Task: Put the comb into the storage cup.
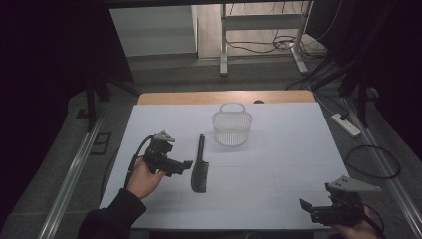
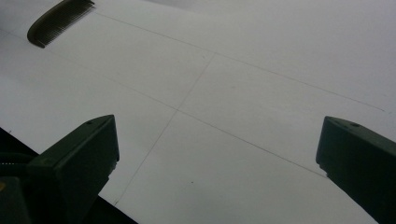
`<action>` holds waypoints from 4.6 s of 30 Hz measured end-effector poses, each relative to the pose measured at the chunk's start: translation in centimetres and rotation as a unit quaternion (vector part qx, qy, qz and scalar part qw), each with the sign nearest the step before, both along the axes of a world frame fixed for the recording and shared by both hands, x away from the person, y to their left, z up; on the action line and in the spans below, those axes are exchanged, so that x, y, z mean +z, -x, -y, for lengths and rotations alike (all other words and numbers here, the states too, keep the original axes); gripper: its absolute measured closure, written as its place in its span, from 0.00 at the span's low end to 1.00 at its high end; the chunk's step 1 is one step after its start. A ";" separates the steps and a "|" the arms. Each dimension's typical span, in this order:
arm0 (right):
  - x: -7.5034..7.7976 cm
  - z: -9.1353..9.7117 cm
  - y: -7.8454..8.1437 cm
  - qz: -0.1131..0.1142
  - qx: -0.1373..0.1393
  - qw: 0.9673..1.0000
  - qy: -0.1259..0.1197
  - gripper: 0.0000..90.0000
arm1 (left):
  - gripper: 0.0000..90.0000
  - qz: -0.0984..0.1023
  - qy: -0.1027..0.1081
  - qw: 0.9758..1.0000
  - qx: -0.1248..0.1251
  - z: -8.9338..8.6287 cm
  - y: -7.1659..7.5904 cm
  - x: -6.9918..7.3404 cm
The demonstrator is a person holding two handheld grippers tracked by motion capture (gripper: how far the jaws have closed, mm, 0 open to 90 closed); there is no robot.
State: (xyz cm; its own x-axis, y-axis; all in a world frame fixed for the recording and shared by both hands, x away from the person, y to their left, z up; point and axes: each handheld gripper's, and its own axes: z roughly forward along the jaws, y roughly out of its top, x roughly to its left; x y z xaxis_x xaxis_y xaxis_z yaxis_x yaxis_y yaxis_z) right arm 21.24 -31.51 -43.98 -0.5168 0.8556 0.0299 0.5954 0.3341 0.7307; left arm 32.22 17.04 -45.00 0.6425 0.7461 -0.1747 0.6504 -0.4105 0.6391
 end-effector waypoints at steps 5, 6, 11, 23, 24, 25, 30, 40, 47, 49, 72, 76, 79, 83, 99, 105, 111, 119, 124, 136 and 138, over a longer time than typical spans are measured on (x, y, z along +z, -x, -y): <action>0.0 0.0 0.0 0.000 0.000 1.000 0.000 0.00 | 0.00 -0.001 -0.001 1.000 -0.001 0.5 -0.5 -0.1; 0.0 0.0 0.0 0.000 0.000 1.000 0.000 0.00 | 0.00 -0.001 -0.002 1.000 -0.003 0.8 -0.8 -0.1; 0.0 0.0 0.0 0.000 -0.001 1.000 0.000 0.00 | 0.00 -0.001 -0.012 1.000 -0.005 1.4 -1.4 -0.2; 0.0 0.0 0.0 -0.002 -0.001 1.000 0.000 0.00 | 0.00 -0.004 -0.020 0.999 -0.034 3.2 -3.0 -0.3; 0.0 0.0 -0.1 -0.002 -0.001 1.000 0.000 0.00 | 0.00 -0.004 -0.021 0.999 -0.034 3.3 -3.1 -0.3; 0.0 0.0 -0.1 -0.002 -0.001 1.000 0.000 0.00 | 0.00 -0.005 -0.022 0.999 -0.036 3.4 -3.3 -0.3; 0.0 0.0 -0.1 -0.003 -0.001 1.000 0.000 0.00 | 0.00 -0.010 -0.027 0.999 -0.040 4.1 -4.0 -0.7; 0.0 0.0 -0.1 -0.005 -0.001 1.000 0.000 0.00 | 0.00 -0.014 -0.024 0.999 -0.038 5.4 -5.2 -0.9; 0.0 0.0 -0.1 -0.006 -0.001 1.000 0.000 0.00 | 0.00 -0.017 -0.038 0.998 -0.047 6.6 -5.9 -1.4; 0.0 0.1 -0.1 -0.006 -0.001 1.000 -0.001 0.00 | 0.00 -0.016 -0.044 0.998 -0.048 6.8 -6.0 -1.5; -0.1 0.1 -0.2 -0.008 0.001 1.000 -0.002 0.00 | 0.99 -0.044 -0.063 0.995 -0.065 7.2 -7.2 -2.4; -0.1 0.1 -0.2 -0.009 0.002 1.000 -0.002 0.00 | 0.99 -0.044 -0.062 0.995 -0.066 7.2 -7.2 -3.1; -0.1 0.1 -0.2 -0.009 0.002 1.000 -0.002 0.00 | 0.99 -0.046 -0.066 0.995 -0.065 7.1 -7.3 -3.7; -0.1 0.1 -0.2 -0.009 0.003 1.000 -0.002 0.00 | 0.99 -0.047 -0.077 0.994 -0.063 7.1 -7.4 -4.4; -0.1 0.0 -0.2 -0.011 0.005 1.000 0.000 0.00 | 0.99 -0.056 -0.106 0.991 -0.060 7.3 -8.0 -6.1; -0.1 0.0 -0.2 -0.012 0.005 1.000 0.000 0.00 | 0.99 -0.051 -0.114 0.991 -0.051 6.9 -8.4 -6.1; -0.1 0.0 -0.2 -0.012 0.005 1.000 0.000 0.01 | 0.99 -0.049 -0.124 0.990 -0.045 6.8 -8.9 -6.2; -0.1 0.0 -0.2 -0.012 0.006 1.000 0.000 0.01 | 0.99 -0.050 -0.132 0.990 -0.029 6.0 -9.8 -6.4; -0.1 0.0 -0.2 -0.012 0.006 1.000 -0.001 0.01 | 0.99 -0.054 -0.136 0.989 -0.011 4.7 -10.2 -6.4; -0.1 0.0 -0.3 -0.014 0.007 1.000 -0.001 0.01 | 0.99 -0.079 -0.150 0.985 0.013 1.0 -10.4 -6.3; -0.1 0.0 -0.3 -0.015 0.008 1.000 -0.001 0.01 | 0.99 -0.086 -0.145 0.986 0.016 0.5 -10.2 -6.3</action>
State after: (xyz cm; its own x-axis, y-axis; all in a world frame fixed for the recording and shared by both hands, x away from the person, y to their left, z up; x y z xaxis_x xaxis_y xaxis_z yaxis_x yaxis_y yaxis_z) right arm 21.52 -31.50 -44.10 -0.5287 0.8475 0.0467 0.6112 0.3419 0.7138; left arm 42.44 16.57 -51.26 0.5978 0.7998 -0.0547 0.7541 -0.5378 0.3769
